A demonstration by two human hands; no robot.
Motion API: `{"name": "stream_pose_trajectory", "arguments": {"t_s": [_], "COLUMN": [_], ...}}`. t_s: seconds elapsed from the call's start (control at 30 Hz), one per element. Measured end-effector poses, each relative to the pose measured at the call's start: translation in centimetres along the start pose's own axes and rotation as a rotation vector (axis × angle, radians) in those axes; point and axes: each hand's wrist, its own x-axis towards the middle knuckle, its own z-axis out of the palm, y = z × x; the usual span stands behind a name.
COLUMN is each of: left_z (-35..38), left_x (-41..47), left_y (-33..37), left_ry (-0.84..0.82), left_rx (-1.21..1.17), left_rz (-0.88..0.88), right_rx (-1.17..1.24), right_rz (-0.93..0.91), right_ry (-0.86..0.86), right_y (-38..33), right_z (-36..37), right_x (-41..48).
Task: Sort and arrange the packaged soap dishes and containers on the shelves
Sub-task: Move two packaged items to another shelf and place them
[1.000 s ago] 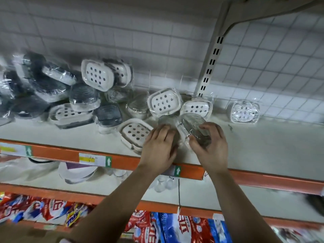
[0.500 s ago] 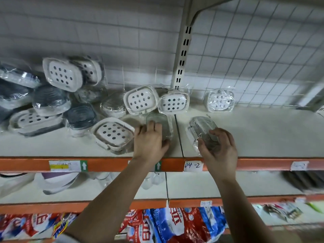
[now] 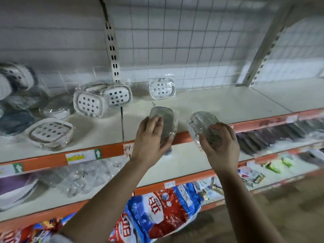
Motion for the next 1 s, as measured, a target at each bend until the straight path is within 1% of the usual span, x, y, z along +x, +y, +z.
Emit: {"name": "stream_pose_trajectory", "arguments": {"t_s": [0.07,0.17,0.27,0.47,0.6,0.77,1.0], "left_z": [0.9,2.4,4.6,9.4,12.7,18.4,26.9], "left_x": [0.4,0.6,1.0,1.2,2.1,4.2,8.7], "left_y": [4.1,10.3,16.6,26.6,32.3,38.0,44.5], "left_ry": [0.030,-0.025,-0.027,-0.133,-0.156,-0.243,-0.334], "left_rx": [-0.017,-0.069,-0.124,-0.286,-0.333,-0.387,-0.422], "left_rz": [0.052,0.102,0.172,0.178,0.241,0.300,0.317], "right_rx": [-0.022,-0.072,-0.127,-0.179,-0.195,-0.227,-0.255], "right_rz": [0.028,0.044,0.075,0.166,0.209,0.248,0.305], "right_ry": [0.028,0.037,0.040,0.076,0.100,0.122,0.071], "right_y": [2.3,6.0,9.9,17.4,22.0,28.5,39.1], "right_z": [-3.7,-9.3,-14.5,-23.0,-26.4,-28.3,-30.7], "right_x": [-0.2,-0.8,-1.5,-2.4,-1.9,0.1,4.6]}}
